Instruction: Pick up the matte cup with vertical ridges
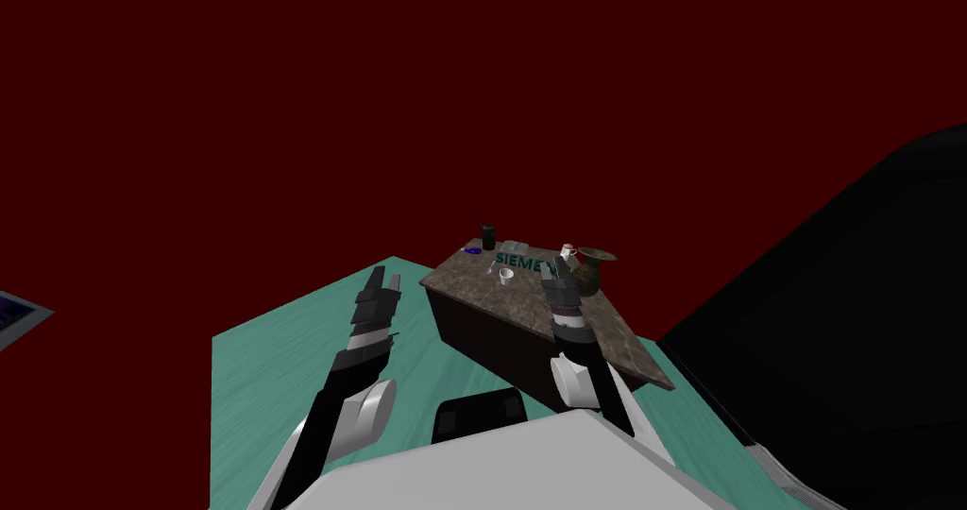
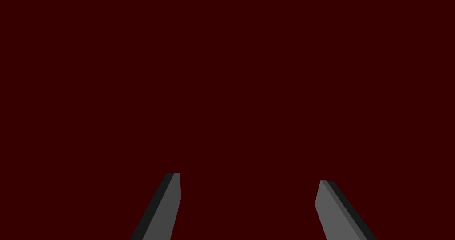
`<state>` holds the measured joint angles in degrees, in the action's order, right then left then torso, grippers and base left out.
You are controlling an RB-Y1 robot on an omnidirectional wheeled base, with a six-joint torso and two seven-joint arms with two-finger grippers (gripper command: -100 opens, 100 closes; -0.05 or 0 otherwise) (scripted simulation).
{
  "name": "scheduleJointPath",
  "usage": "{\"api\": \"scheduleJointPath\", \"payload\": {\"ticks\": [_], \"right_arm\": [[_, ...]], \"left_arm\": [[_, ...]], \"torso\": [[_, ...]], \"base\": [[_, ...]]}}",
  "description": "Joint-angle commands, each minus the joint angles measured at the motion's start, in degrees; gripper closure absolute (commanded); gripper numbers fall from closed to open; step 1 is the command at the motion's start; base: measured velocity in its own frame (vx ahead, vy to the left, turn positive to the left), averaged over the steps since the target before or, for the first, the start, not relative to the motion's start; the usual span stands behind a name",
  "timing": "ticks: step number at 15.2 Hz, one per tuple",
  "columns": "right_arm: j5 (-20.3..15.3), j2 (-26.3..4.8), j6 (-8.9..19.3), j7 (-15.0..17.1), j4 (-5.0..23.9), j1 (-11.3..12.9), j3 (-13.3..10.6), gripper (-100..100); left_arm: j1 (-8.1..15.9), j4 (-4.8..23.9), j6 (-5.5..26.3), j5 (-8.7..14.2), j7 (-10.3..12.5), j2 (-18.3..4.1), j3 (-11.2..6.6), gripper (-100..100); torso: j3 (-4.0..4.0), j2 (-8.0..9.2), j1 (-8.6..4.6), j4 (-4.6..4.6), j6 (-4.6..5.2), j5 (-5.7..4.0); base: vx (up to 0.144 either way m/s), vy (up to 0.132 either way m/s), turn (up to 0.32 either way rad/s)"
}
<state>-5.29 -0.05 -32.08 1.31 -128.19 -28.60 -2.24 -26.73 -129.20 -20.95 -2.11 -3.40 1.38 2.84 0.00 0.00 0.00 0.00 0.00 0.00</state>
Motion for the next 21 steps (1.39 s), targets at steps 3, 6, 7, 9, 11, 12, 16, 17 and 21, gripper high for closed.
{"api": "scheduleJointPath", "payload": {"ticks": [3, 6, 7, 9, 11, 12, 16, 17, 21], "right_arm": [[-0.8, -3.9, -0.2, -0.3, 0.9, 0.5, 0.1, -100], [-1.9, -7.9, -0.4, -0.8, 2.2, 1.2, 0.2, -100], [-1.9, -7.9, -0.4, -0.8, 2.2, 1.2, 0.2, -100], [-2.7, -10.2, -0.6, -1.1, 3.1, 1.6, 0.2, -100], [-3.5, -12.7, -0.8, -1.5, 4.1, 2.1, 0.3, -100], [-4.5, -14.5, -1.0, -1.9, 5.2, 2.6, 0.3, -100], [-5.5, -18.1, -1.3, -2.3, 6.4, 3.2, 0.3, -100], [-6.6, -20.2, -1.5, -2.8, 7.7, 3.8, 0.3, -100], [-7.8, -24.0, -1.8, -3.4, 9.1, 4.4, 0.3, -100]], "left_arm": [[0.0, 0.0, 0.0, 0.0, 0.0, 0.0, 0.00, 0], [0.0, 0.0, 0.0, 0.0, 0.0, 0.0, 0.00, 0], [0.0, 0.0, 0.0, 0.0, 0.0, 0.0, 0.00, 0], [0.0, 0.0, 0.0, 0.0, 0.0, 0.0, 0.00, 0], [0.0, 0.0, 0.0, 0.0, 0.0, 0.0, 0.00, 0], [0.0, 0.0, 0.0, 0.0, 0.0, 0.0, 0.00, 0], [0.0, 0.0, 0.0, 0.0, 0.0, 0.0, 0.00, 0], [0.0, 0.0, 0.0, 0.0, 0.0, 0.0, 0.00, 0], [0.0, 0.0, 0.0, 0.0, 0.0, 0.0, 0.00, 0]], "torso": [[0.01, 0.01, 0.02, 0.00, -0.01, 0.00], [0.01, 0.02, 0.07, 0.00, -0.01, 0.01], [0.01, 0.02, 0.07, 0.00, -0.01, 0.02], [0.01, 0.01, 0.08, 0.00, -0.02, 0.02], [0.01, 0.02, 0.08, 0.00, -0.01, 0.02], [0.01, 0.02, 0.08, 0.00, -0.01, 0.02], [0.00, 0.01, 0.10, 0.00, -0.01, 0.02], [0.00, 0.01, 0.08, 0.00, 0.00, 0.02], [-0.01, -0.01, 0.11, 0.00, -0.02, 0.03]], "base": [[-0.004, 0.012, 0.035], [-0.007, 0.024, 0.038], [-0.005, 0.022, 0.041], [-0.004, 0.025, 0.053], [-0.007, 0.026, 0.051], [-0.009, 0.029, 0.076], [-0.004, 0.028, 0.053], [-0.002, 0.026, 0.074], [0.000, 0.029, 0.061]]}}
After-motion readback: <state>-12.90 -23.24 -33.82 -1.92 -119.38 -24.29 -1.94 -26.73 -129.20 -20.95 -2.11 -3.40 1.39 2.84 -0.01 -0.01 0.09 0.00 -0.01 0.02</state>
